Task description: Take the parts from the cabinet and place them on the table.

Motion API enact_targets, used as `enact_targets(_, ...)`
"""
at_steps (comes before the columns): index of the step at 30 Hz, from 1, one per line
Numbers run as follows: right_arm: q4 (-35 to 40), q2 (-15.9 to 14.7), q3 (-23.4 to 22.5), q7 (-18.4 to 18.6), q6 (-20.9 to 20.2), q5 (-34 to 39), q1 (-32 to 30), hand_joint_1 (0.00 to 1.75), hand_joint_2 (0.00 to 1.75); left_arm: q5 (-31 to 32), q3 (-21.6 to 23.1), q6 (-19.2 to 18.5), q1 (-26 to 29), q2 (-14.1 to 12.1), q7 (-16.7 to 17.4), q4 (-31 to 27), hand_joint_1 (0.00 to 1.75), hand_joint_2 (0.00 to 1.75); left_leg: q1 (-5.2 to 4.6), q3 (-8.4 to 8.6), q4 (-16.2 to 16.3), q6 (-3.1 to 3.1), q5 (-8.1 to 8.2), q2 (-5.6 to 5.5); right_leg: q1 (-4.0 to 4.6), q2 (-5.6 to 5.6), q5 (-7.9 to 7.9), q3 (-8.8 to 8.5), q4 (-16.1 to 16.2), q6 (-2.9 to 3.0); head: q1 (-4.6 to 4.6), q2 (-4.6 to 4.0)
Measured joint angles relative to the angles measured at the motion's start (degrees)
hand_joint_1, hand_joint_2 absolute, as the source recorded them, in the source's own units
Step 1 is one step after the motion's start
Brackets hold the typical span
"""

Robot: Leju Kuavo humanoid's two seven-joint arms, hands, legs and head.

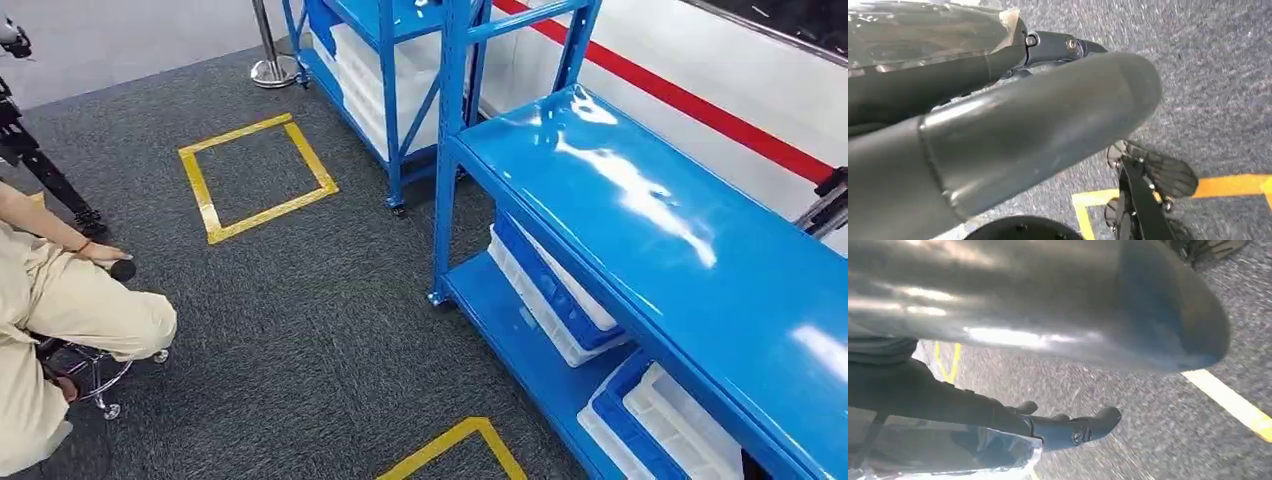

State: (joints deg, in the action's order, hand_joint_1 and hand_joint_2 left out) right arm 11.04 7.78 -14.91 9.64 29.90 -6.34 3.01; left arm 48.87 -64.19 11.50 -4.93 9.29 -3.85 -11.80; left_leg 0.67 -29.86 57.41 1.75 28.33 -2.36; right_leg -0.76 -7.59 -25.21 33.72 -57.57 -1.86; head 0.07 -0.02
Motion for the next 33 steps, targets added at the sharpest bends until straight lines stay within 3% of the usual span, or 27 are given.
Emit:
enact_targets(1,0.0,0.0,-0.1,-0.1,0.0,0.2,0.0,0.00,0.00,0.0,0.0,-0.2,-0.1,0.0,-0.2,0.0,0.00,0.00,0.33,0.08,-0.6,0.49,-0.69,0.83,0.03,2.29,-0.54,0.17,-1.4,0.28,0.05,0.00)
enact_targets(2,0.0,0.0,-0.2,-0.2,0.0,0.2,0.1,0.00,0.00,-0.1,0.0,-0.3,-0.1,0.0,-0.3,0.0,0.00,0.00,0.20,-0.02,-0.8,0.84,-0.77,1.34,0.18,4.79,-2.32,1.67,-3.9,0.65,0.18,0.00)
enact_targets(3,0.0,0.0,-0.4,-0.2,0.0,0.3,0.3,0.00,0.00,-0.1,0.0,-0.3,0.1,-0.1,-0.3,0.0,0.00,0.00,0.10,-0.13,-0.8,0.99,-0.86,2.34,0.04,5.95,-4.74,3.92,-8.3,1.02,0.39,0.00)
enact_targets(5,0.0,0.0,-0.5,-0.3,0.0,0.3,0.2,0.00,0.00,-0.2,0.0,-0.3,0.3,-0.2,-0.3,0.0,0.00,0.00,-0.06,-0.40,-0.8,1.02,-0.84,4.20,-0.21,6.66,-8.05,7.73,-16.6,0.93,0.33,0.00)
enact_targets(6,0.0,0.0,-0.5,-0.4,0.0,0.2,0.2,0.00,0.00,-0.1,0.0,-0.4,0.3,-0.2,-0.3,0.0,0.00,0.00,-0.08,-0.47,-0.8,1.01,-0.84,5.04,-0.36,6.83,-8.21,8.15,-18.0,0.41,0.35,0.00)
enact_targets(7,0.0,0.0,-0.5,-0.4,0.0,0.1,0.0,0.00,0.00,-0.1,0.0,-0.5,0.2,-0.2,-0.5,0.0,0.00,0.00,-0.07,-0.50,-0.8,0.94,-0.79,5.88,-0.61,7.07,-7.24,6.84,-16.2,-0.28,0.37,0.00)
enact_targets(8,0.0,0.0,-0.5,-0.4,0.0,0.1,-0.1,0.00,0.00,-0.1,0.0,-0.5,0.2,-0.2,-0.5,0.0,0.00,0.00,-0.05,-0.43,-0.7,0.88,-0.76,6.53,-0.78,7.42,-5.80,4.45,-12.3,-0.97,0.48,0.00)
enact_targets(9,0.0,-0.1,-0.5,-0.5,0.0,0.1,-0.1,0.00,0.00,-0.1,0.0,-0.7,0.2,-0.2,-0.6,0.0,0.00,0.00,-0.04,-0.25,-0.7,0.61,-0.61,7.24,-1.12,8.69,-4.04,1.04,-6.5,-1.65,0.41,0.00)
enact_targets(10,0.0,0.0,-0.5,-0.5,0.0,0.1,0.0,0.00,0.00,-0.1,0.0,-0.7,0.2,-0.2,-0.6,0.0,0.00,0.00,-0.10,-0.06,-0.4,0.25,-0.41,7.78,-1.16,11.90,-2.99,-2.00,-1.6,-1.91,0.48,0.00)
enact_targets(11,0.0,0.1,-0.5,-0.5,0.0,-0.1,0.2,0.00,0.00,-0.1,0.0,-0.7,0.3,-0.3,-0.7,0.0,0.00,0.00,-0.70,-0.14,0.1,-0.43,0.15,8.40,-0.72,13.57,-2.78,-2.40,-0.5,-1.40,0.41,0.00)
enact_targets(12,0.0,0.2,-0.5,-0.6,0.1,-0.2,0.2,0.00,0.00,-0.1,0.0,-0.7,0.3,-0.3,-0.7,0.0,0.00,0.00,-0.52,0.05,0.0,-0.80,0.22,8.79,-0.70,12.29,-2.54,-2.50,-0.5,-0.68,0.05,0.00)
enact_targets(14,0.0,0.2,-0.5,-0.6,0.1,-0.2,0.1,0.00,0.00,-0.1,0.0,-0.9,0.0,-0.3,-0.9,0.0,0.00,0.00,-0.13,0.61,-0.3,-1.32,0.17,9.94,-0.21,11.26,-2.61,-1.80,-0.5,-0.11,0.09,0.00)
enact_targets(15,0.0,0.1,-0.6,-0.6,0.1,-0.2,0.1,0.00,0.00,-0.1,0.0,-0.9,-0.1,-0.3,-1.0,0.0,0.00,0.00,0.10,0.80,-0.2,-1.87,0.46,10.31,-0.37,10.36,-2.46,-1.84,-0.2,0.52,0.09,0.00)
enact_targets(16,0.0,0.1,-0.6,-0.6,0.2,-0.2,0.1,0.00,0.00,-0.1,0.0,-1.0,-0.1,-0.4,-1.0,0.0,0.00,0.00,0.52,0.57,0.7,-2.53,1.36,7.35,-1.06,9.76,-2.18,-2.53,-0.1,0.95,-0.09,0.00)
enact_targets(17,0.0,0.1,-0.6,-0.6,0.4,-0.2,0.2,0.00,0.00,-0.1,0.0,-1.0,0.0,-0.4,-1.1,0.0,0.00,0.00,0.56,-0.56,3.4,-2.53,3.59,4.60,-0.97,9.19,-1.99,-2.40,-0.1,1.47,-0.11,0.00)
enact_targets(18,0.0,0.2,-0.6,-0.6,0.4,-0.2,0.3,0.00,0.00,-0.1,0.0,-1.1,0.1,-0.4,-1.1,0.0,0.00,0.00,0.56,-2.33,7.5,-2.47,6.10,3.32,-0.81,8.58,-1.83,-2.22,-0.1,1.87,-0.28,0.00)
enact_targets(20,0.0,0.3,-0.6,-0.6,0.5,-0.2,0.2,0.00,0.00,0.0,0.0,-1.2,0.3,-0.4,-1.1,0.0,0.00,0.00,0.55,-6.43,16.1,-2.43,9.63,2.50,-0.41,7.04,-1.70,-2.01,-0.2,2.08,-0.26,0.00)
enact_targets(21,0.0,0.3,-0.6,-0.6,0.5,-0.2,0.2,0.00,0.00,0.0,0.0,-1.1,0.4,-0.5,-1.1,0.0,0.00,0.00,0.55,-7.58,18.1,-2.41,9.57,2.42,-0.28,6.25,-1.70,-2.03,-0.2,2.08,-0.26,0.00)
enact_targets(22,0.0,0.2,-0.6,-0.6,0.5,-0.2,0.1,0.00,0.00,0.0,0.0,-1.1,0.5,-0.5,-1.1,0.0,0.00,0.00,0.55,-7.53,17.4,-2.25,8.24,2.42,-0.25,5.43,-1.69,-2.09,-0.2,2.07,-0.24,0.00)
enact_targets(24,0.0,0.2,-0.6,-0.6,0.5,-0.2,0.0,0.00,0.00,0.0,0.0,-1.2,0.4,-0.5,-1.2,0.0,0.00,0.00,0.61,-4.72,10.6,-1.88,3.42,1.91,-0.24,3.93,-1.69,-2.40,-0.2,2.04,-0.26,0.00)
enact_targets(25,0.0,0.2,-0.6,-0.7,0.5,-0.2,0.0,0.00,0.00,0.0,0.0,-1.2,0.5,-0.6,-1.2,0.0,0.00,0.00,0.73,-2.50,5.5,-1.73,0.73,0.21,-0.26,3.21,-1.69,-2.56,-0.2,2.02,-0.28,0.00)
enact_targets(26,0.0,0.3,-0.6,-0.7,0.5,-0.3,0.0,0.00,0.00,0.0,0.0,-1.2,0.6,-0.6,-1.3,0.0,0.00,0.00,0.87,-1.26,2.1,-1.49,-0.26,-3.23,-0.21,2.58,-1.69,-2.38,-0.2,1.94,-0.31,0.00)
enact_targets(27,0.0,0.3,-0.6,-0.7,0.6,-0.3,0.2,0.00,0.00,0.2,0.0,-1.2,0.6,-0.6,-1.4,0.0,0.00,0.00,0.85,-0.80,0.7,-1.40,0.14,-3.27,0.46,2.00,-1.71,-2.24,-0.6,1.63,-0.15,0.00)
enact_targets(30,0.0,0.3,-0.6,-0.7,0.7,-0.3,-0.1,0.00,0.00,0.2,0.0,-1.2,0.5,-0.7,-1.5,0.0,0.00,0.00,0.05,-0.83,0.8,-0.54,-0.08,-1.31,-0.18,0.22,-1.03,-0.78,0.0,0.38,-0.26,0.00)
enact_targets(31,-0.1,0.3,-0.6,-0.7,0.7,-0.3,-0.1,0.00,0.00,0.2,0.0,-1.2,0.5,-0.6,-1.6,0.0,0.00,0.00,0.66,-0.66,-0.3,0.27,-0.79,-0.36,0.08,0.75,-1.23,-0.77,-0.7,0.21,-0.20,0.00)
enact_targets(32,-0.1,0.3,-0.6,-0.7,0.7,-0.4,-0.1,0.00,0.00,0.2,0.0,-1.2,0.5,-0.6,-1.6,0.0,0.00,0.00,0.40,-0.59,-0.5,0.65,-0.95,0.33,0.12,3.77,-2.41,0.15,-2.4,0.48,-0.17,0.00)
enact_targets(33,-0.1,0.3,-0.6,-0.7,0.7,-0.4,0.0,0.00,0.00,0.2,0.0,-1.2,0.5,-0.7,-1.6,0.0,0.00,0.00,0.37,-0.70,-0.5,0.89,-1.08,1.17,0.12,5.51,-4.49,1.88,-5.7,0.92,0.13,0.00)
